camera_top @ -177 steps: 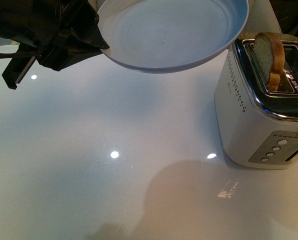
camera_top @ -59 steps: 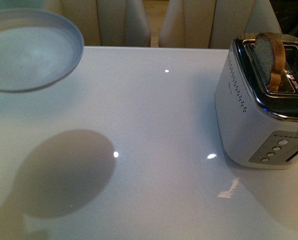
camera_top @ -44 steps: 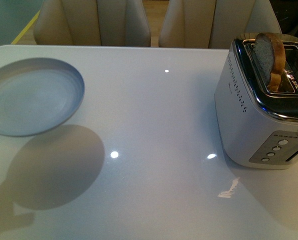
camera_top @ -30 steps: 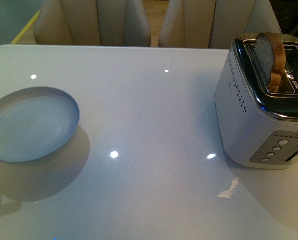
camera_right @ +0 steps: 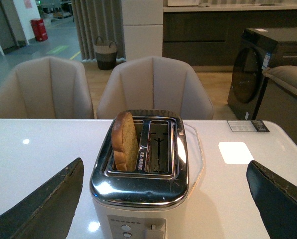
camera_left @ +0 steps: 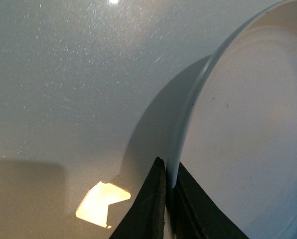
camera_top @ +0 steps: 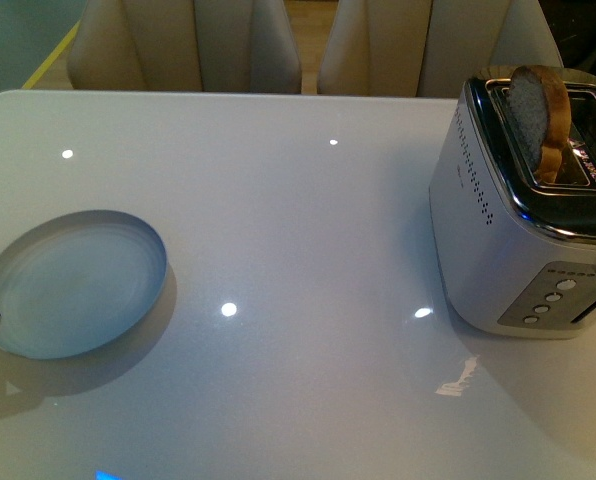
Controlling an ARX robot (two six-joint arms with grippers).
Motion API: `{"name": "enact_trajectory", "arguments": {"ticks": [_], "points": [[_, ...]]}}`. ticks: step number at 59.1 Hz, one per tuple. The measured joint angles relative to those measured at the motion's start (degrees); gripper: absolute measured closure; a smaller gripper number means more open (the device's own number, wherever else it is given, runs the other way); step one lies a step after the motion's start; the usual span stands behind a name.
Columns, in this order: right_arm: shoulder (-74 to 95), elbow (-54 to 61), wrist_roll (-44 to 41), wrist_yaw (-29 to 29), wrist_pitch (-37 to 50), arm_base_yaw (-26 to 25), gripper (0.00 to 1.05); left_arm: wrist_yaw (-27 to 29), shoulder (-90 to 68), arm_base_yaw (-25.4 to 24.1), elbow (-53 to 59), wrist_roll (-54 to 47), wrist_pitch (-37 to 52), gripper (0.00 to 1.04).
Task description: Left arm holds plate, right arm toasts bread
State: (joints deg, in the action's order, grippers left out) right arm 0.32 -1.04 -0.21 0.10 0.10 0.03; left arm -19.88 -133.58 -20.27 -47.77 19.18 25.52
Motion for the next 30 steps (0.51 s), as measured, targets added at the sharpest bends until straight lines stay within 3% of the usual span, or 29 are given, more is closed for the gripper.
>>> {"name": "enact_trajectory", "arguments": {"ticks": [30], "points": [[0.0, 0.0, 0.0, 0.0, 0.0, 0.0, 0.09, -0.3, -1.9, 0.0, -0.1, 1.1, 1.2, 1.00]]}}
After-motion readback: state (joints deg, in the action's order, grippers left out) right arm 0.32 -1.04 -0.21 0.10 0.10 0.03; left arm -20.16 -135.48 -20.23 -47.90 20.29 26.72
